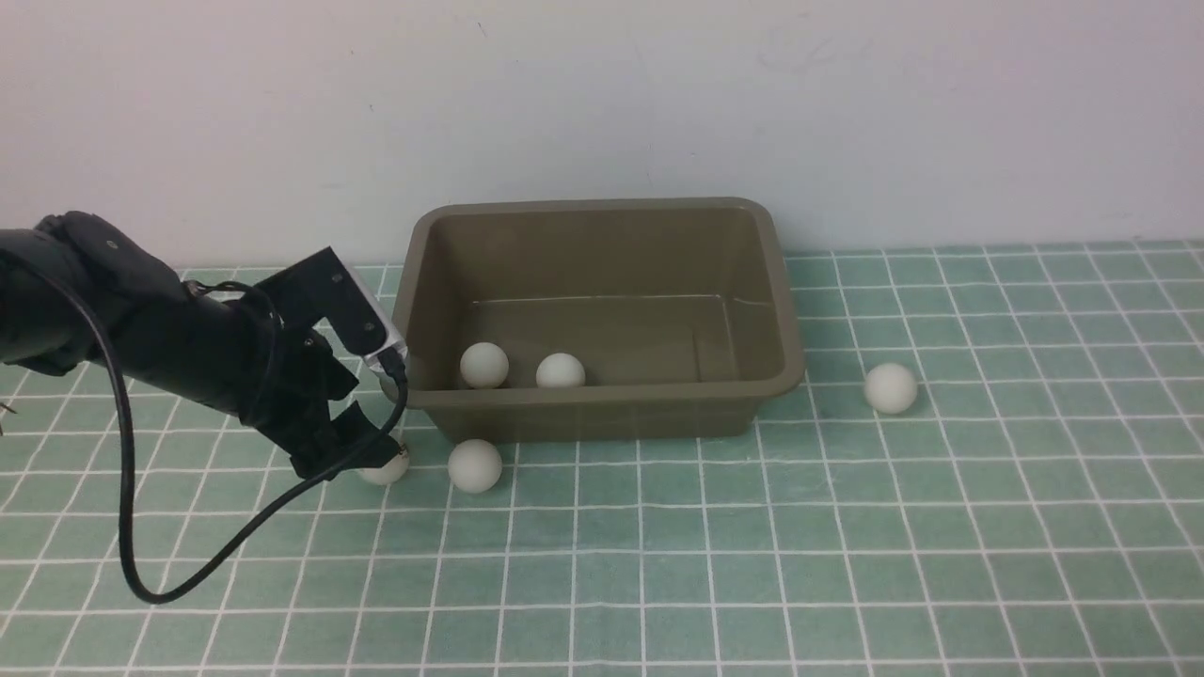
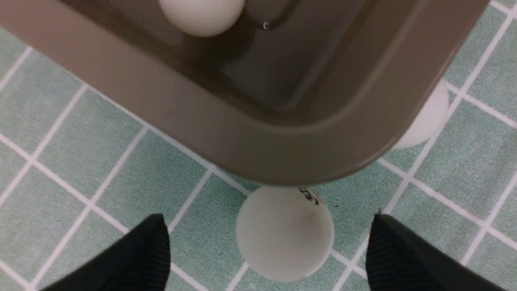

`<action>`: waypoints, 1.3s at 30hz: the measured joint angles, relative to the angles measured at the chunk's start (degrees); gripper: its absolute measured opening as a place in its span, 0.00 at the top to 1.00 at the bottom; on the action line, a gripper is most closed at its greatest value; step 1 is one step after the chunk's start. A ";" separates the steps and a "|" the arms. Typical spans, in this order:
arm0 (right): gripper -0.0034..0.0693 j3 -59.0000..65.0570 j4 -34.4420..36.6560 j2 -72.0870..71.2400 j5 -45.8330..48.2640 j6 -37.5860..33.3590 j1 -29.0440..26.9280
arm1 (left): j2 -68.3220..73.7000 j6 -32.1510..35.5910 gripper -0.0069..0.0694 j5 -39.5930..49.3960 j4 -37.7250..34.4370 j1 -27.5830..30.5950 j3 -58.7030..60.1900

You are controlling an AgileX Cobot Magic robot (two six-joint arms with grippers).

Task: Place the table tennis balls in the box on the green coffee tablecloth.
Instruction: 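Reach for and grasp a ping pong ball on the table beside the basket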

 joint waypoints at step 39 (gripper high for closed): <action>0.97 0.00 0.00 0.00 0.00 0.00 0.00 | 2.69 -0.20 0.48 -5.85 -3.27 0.00 0.00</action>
